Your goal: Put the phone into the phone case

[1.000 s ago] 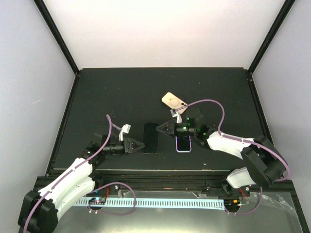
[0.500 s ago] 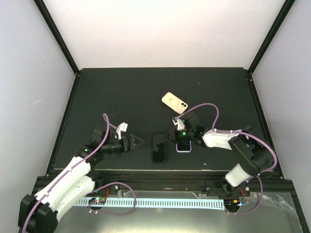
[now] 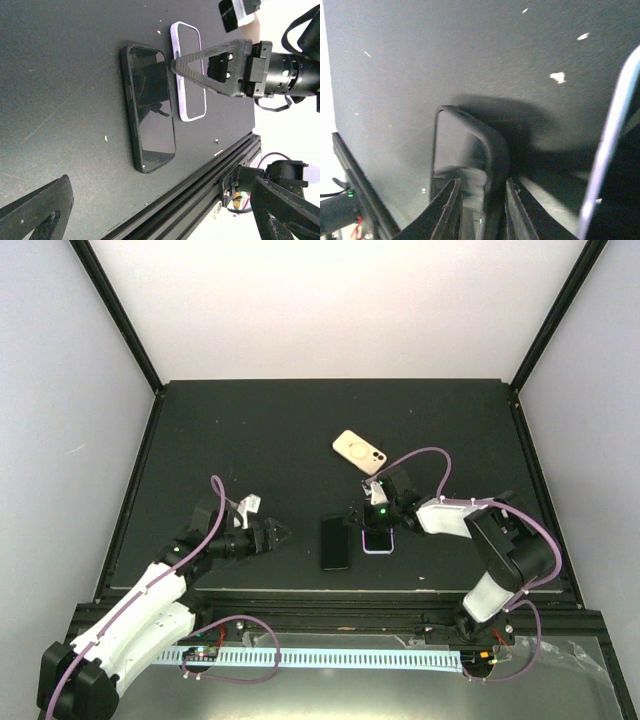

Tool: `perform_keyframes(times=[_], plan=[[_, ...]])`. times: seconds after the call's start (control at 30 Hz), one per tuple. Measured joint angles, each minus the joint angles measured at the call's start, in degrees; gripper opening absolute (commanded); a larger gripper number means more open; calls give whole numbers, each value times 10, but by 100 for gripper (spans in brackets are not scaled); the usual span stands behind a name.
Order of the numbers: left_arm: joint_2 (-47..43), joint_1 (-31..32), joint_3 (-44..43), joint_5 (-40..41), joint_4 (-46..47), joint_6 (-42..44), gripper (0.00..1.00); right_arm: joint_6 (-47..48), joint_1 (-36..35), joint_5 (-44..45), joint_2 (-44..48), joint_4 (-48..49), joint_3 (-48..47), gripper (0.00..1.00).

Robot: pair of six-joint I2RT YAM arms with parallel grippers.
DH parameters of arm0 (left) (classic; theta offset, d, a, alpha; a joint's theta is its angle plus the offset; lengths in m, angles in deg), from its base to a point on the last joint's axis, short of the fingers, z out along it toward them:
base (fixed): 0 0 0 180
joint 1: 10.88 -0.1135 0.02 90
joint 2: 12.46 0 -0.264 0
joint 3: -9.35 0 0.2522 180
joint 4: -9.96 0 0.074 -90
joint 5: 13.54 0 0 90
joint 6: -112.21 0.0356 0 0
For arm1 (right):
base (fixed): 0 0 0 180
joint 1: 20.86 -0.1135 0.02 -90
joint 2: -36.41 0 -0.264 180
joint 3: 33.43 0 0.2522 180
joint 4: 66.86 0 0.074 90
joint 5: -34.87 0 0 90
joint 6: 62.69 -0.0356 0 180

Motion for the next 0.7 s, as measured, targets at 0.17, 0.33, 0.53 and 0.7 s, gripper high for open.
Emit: perform_keyframes(times=[0.17,0.33,0.53,0.7], plan=[[0,0,-11,14,-14,9,99,42,13,33,4,-57,-52,62],[0,0,-17,24,-17,16,98,102,25,94,12,-131,-125,91],[0,0,-21,34,-18,22,98,171,35,205,9,-203,-210,99],[0,0,-33,38,-23,33,99,208,61,255,-30,-230,-273,100]])
